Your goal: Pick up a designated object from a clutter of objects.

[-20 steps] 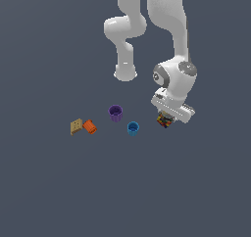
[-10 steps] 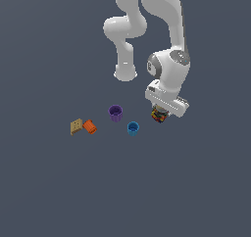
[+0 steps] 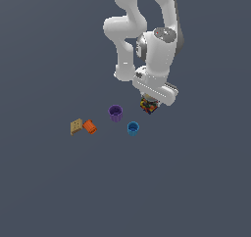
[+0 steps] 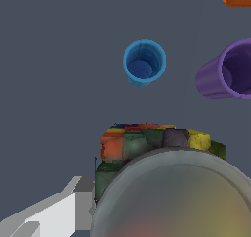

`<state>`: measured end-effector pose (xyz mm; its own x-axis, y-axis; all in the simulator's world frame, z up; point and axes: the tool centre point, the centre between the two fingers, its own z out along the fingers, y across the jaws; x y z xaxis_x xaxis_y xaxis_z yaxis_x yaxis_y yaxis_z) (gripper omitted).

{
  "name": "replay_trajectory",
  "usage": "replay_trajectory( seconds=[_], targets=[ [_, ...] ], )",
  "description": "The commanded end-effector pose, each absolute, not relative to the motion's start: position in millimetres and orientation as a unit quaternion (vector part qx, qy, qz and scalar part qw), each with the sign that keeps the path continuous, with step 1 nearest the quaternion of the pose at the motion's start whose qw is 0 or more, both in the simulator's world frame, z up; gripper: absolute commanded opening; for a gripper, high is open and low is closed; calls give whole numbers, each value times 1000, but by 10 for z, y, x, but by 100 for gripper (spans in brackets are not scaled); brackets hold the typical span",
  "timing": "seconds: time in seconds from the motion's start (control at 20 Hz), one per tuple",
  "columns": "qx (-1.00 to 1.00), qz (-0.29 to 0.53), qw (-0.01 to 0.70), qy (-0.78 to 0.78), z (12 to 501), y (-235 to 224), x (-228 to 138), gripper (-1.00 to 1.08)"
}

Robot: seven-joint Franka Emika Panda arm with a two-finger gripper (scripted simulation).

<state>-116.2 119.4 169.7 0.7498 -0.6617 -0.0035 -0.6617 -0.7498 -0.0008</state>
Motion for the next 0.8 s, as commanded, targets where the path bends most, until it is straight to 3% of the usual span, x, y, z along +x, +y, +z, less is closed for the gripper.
replay_trajectory(
  seconds=[0.0,0.75],
  targets=[
    [-935,1,3,354,1894,1021,-1186,-100],
    [-935,1,3,354,3082,-123,-1339,-100]
  ],
)
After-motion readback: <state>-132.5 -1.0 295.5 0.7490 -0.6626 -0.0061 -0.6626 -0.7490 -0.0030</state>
